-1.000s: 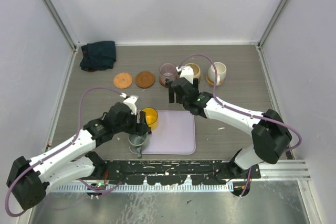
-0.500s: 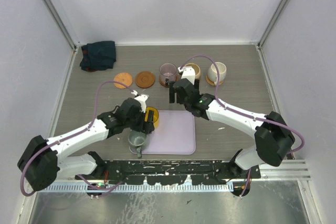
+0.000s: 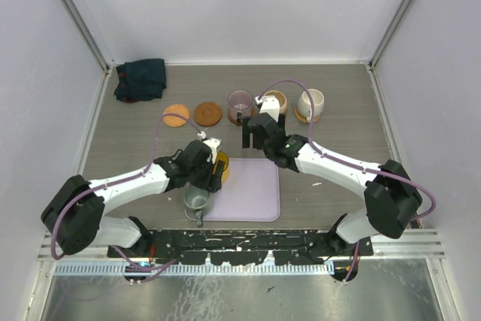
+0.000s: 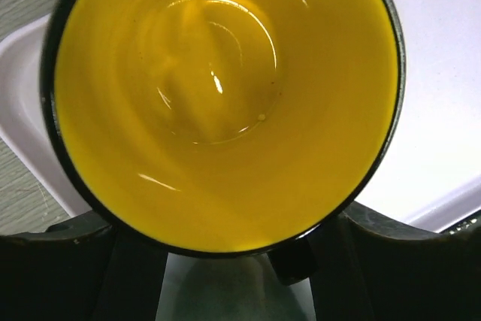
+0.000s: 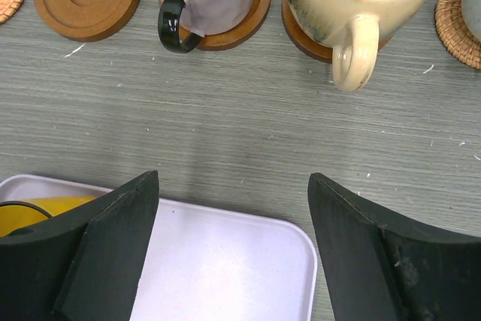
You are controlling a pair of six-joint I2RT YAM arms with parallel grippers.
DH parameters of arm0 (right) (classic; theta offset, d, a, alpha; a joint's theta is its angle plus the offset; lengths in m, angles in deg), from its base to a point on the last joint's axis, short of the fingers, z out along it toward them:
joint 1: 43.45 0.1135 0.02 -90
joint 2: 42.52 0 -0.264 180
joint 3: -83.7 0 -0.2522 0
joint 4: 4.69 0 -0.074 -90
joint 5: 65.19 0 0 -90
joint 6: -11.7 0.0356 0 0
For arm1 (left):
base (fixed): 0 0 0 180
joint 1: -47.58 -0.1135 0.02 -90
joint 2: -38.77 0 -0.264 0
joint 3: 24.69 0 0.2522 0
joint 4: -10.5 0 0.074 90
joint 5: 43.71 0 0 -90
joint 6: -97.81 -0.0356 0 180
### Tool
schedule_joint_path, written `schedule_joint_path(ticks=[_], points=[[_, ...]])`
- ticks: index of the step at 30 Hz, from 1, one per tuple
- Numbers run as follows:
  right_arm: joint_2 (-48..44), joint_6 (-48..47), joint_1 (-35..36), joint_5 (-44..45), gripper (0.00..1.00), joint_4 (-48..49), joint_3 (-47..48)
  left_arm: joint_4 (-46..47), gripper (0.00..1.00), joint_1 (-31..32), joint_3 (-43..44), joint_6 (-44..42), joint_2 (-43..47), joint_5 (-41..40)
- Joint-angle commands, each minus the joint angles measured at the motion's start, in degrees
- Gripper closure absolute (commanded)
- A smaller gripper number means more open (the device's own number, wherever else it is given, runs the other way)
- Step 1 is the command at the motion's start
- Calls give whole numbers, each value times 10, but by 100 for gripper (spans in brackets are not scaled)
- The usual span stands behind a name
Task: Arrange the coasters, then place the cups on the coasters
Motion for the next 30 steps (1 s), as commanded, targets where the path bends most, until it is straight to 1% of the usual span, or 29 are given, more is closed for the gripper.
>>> schedule_joint_path(ticks=[1, 3, 8, 11, 15, 22, 26, 30], points=[[-13, 7, 0, 0, 15, 27, 7, 29, 38, 2, 23, -14, -11, -23], [-12, 7, 0, -1, 15, 28, 6, 35, 42, 2, 18, -13, -9, -28], [-6, 10, 0, -7, 15, 30, 7, 46, 48, 2, 9, -12, -4, -46], [-3, 12, 0, -14, 15, 31, 8, 47, 55, 2, 8, -11, -3, -51], [0, 16, 0, -19, 15, 32, 8, 48, 68, 2, 8, -9, 2, -52], [-1, 22, 0, -26, 15, 34, 6, 49, 85, 3, 5, -13, 3, -55], [0, 22, 0, -30, 15, 35, 6, 55, 100, 5, 2, -10, 0, -69], [1, 23, 0, -28, 15, 36, 4, 69, 100, 8, -3, -10, 8, -95]])
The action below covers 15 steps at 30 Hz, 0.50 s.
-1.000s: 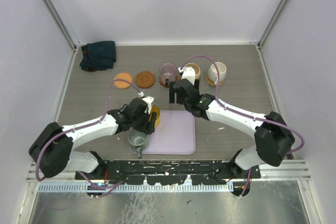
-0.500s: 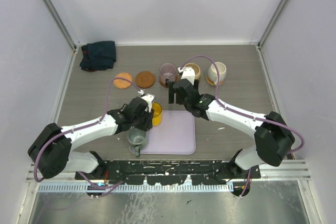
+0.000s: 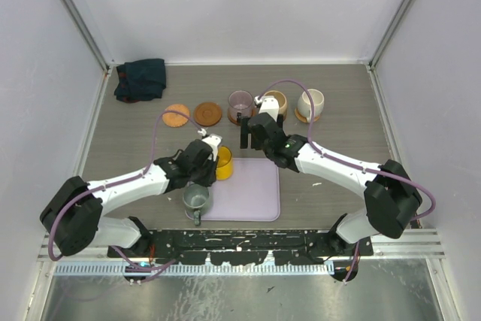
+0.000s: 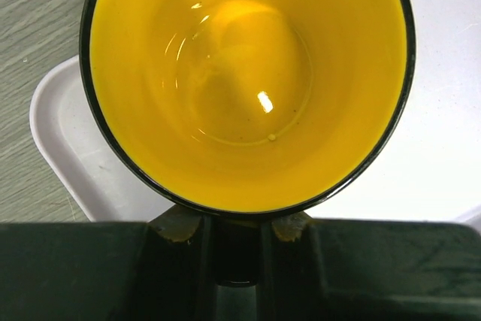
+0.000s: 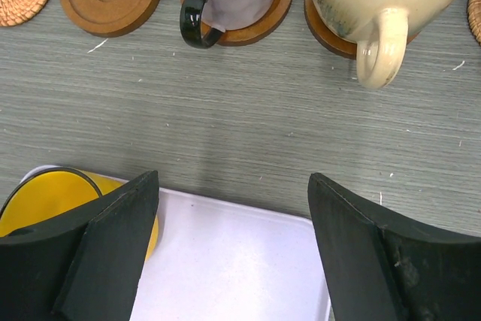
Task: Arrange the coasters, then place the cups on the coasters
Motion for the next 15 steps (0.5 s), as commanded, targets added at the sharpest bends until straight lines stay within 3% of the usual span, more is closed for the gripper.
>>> schedule_joint_path(ticks=[1, 15], points=[[0, 9, 0, 2, 15, 29, 4, 49, 100, 1, -7, 3, 12, -59], [-19, 5, 0, 34, 15, 43, -28, 131, 100, 0, -7, 4, 113, -173]])
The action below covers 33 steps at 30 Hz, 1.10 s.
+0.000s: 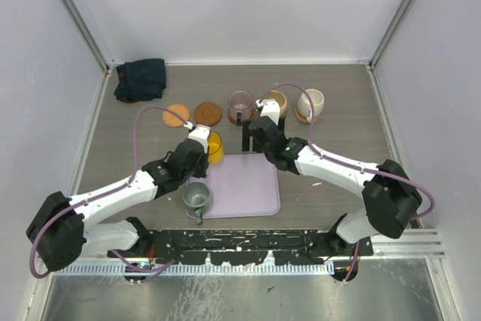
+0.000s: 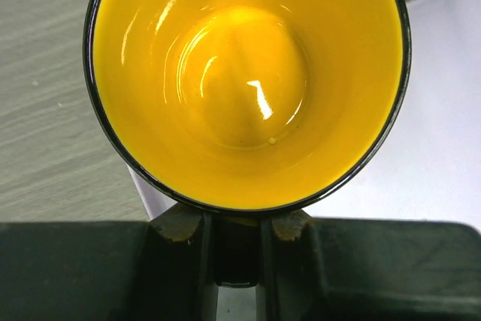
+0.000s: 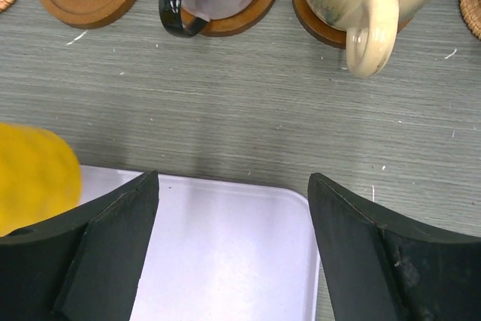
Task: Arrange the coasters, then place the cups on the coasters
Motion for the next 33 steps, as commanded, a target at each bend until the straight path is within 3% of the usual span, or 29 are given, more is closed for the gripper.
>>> schedule_joint_path(ticks=[1, 5, 11, 22, 33], points=[[-19, 5, 0, 27, 15, 31, -11, 110, 100, -2, 11, 1, 43, -63], [-15, 4, 0, 35, 16, 39, -28, 133, 100, -3, 22, -19, 38, -98], [-16, 17, 0, 37, 17, 36, -59, 151, 100, -8, 81, -73, -43, -138], [-69, 74, 0, 20, 19, 12, -149, 203, 100, -87, 199, -100, -214, -138], [-102, 110, 0, -35, 26, 24, -222, 221, 100, -134, 282, -90, -323, -136]])
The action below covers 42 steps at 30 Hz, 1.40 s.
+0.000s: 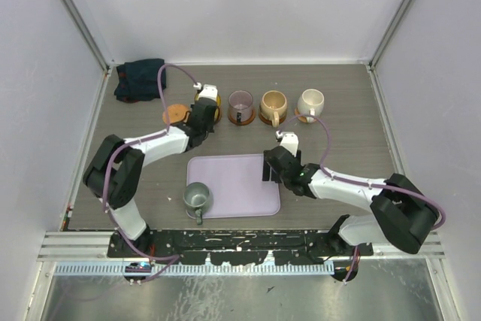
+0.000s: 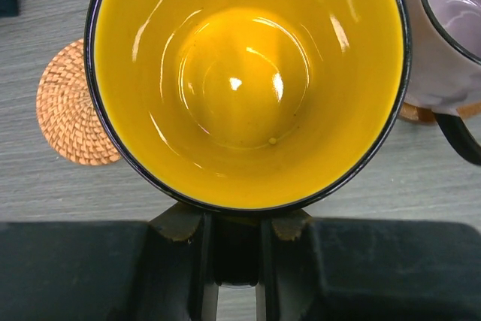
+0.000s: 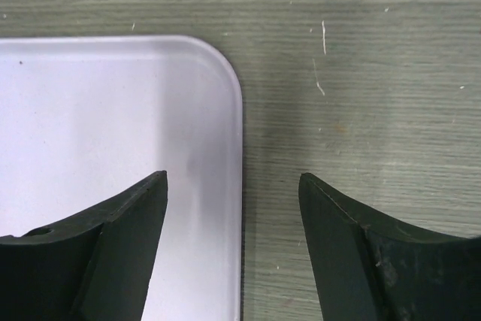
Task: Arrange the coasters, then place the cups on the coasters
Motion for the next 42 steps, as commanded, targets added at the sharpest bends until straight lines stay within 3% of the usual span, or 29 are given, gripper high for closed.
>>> schedule_joint_path(ticks=[1, 4, 17, 32, 42], points=[[-18, 25, 0, -21, 26, 18, -7, 72, 100, -22, 56, 16, -23, -19], [-19, 27, 1, -29, 29, 19, -13, 59, 100, -36, 76, 35, -44, -6], [22, 45, 22, -44, 60, 12, -13, 3, 100, -72, 130, 96, -92, 60], [43, 72, 43, -28, 70, -13, -13, -45, 100, -71, 135, 133, -94, 87], [37, 94, 61, -18, 70, -36, -16, -40, 100, -66, 120, 138, -88, 91]])
